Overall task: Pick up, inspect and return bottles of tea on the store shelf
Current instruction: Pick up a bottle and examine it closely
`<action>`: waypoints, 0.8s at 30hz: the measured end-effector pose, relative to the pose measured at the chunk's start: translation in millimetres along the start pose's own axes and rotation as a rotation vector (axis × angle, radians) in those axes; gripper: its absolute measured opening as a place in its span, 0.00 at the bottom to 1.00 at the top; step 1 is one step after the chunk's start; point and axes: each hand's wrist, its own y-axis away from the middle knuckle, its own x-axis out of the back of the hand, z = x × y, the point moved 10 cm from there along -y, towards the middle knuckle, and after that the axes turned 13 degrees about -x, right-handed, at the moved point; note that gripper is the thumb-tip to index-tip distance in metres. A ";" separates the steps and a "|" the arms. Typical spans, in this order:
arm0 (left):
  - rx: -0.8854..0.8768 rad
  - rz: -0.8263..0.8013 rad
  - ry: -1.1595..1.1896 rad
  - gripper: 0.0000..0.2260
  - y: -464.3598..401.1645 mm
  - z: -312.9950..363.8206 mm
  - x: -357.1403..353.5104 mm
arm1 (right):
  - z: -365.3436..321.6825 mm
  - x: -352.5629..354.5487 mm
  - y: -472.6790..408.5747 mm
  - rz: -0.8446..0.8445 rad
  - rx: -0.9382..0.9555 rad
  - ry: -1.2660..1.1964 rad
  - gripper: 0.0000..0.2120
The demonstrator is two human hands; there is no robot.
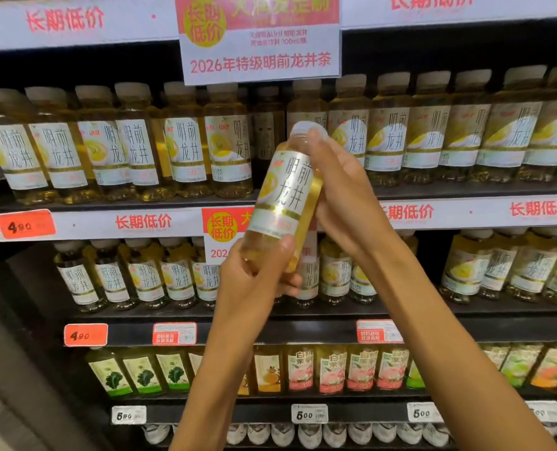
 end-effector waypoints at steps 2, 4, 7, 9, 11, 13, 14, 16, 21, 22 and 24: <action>-0.067 0.001 -0.180 0.21 -10.0 12.1 1.3 | -7.5 -2.3 -7.9 -0.019 0.022 -0.005 0.14; -0.118 -0.006 -0.351 0.16 -21.2 22.1 1.7 | -18.7 -0.8 -15.1 -0.002 0.065 -0.013 0.11; -0.214 0.024 -0.525 0.19 -42.0 34.8 4.2 | -34.8 0.5 -25.9 0.026 0.131 -0.017 0.11; -0.273 0.038 -0.597 0.25 -56.2 38.9 4.4 | -44.2 1.0 -30.7 0.101 0.194 0.070 0.14; -0.296 0.065 -0.641 0.25 -67.4 38.6 6.7 | -49.7 -1.6 -33.7 0.160 0.241 0.165 0.16; -0.335 0.101 -0.689 0.25 -76.1 39.2 9.8 | -53.2 -2.8 -37.7 0.200 0.269 0.215 0.18; -0.359 0.121 -0.710 0.25 -80.0 40.1 11.0 | -54.8 -2.9 -39.8 0.216 0.280 0.227 0.18; -0.383 0.150 -0.748 0.25 -86.4 39.7 12.5 | -56.3 -2.7 -43.9 0.253 0.288 0.267 0.18; -0.338 0.168 -0.839 0.26 -93.7 21.6 14.5 | -45.0 -1.6 -54.0 0.359 0.239 0.501 0.19; -0.349 0.184 -0.849 0.26 -92.5 20.9 14.9 | -45.3 -1.0 -53.7 0.383 0.257 0.544 0.19; -0.384 0.214 -0.866 0.26 -90.0 22.9 13.9 | -48.9 0.3 -49.7 0.424 0.320 0.578 0.20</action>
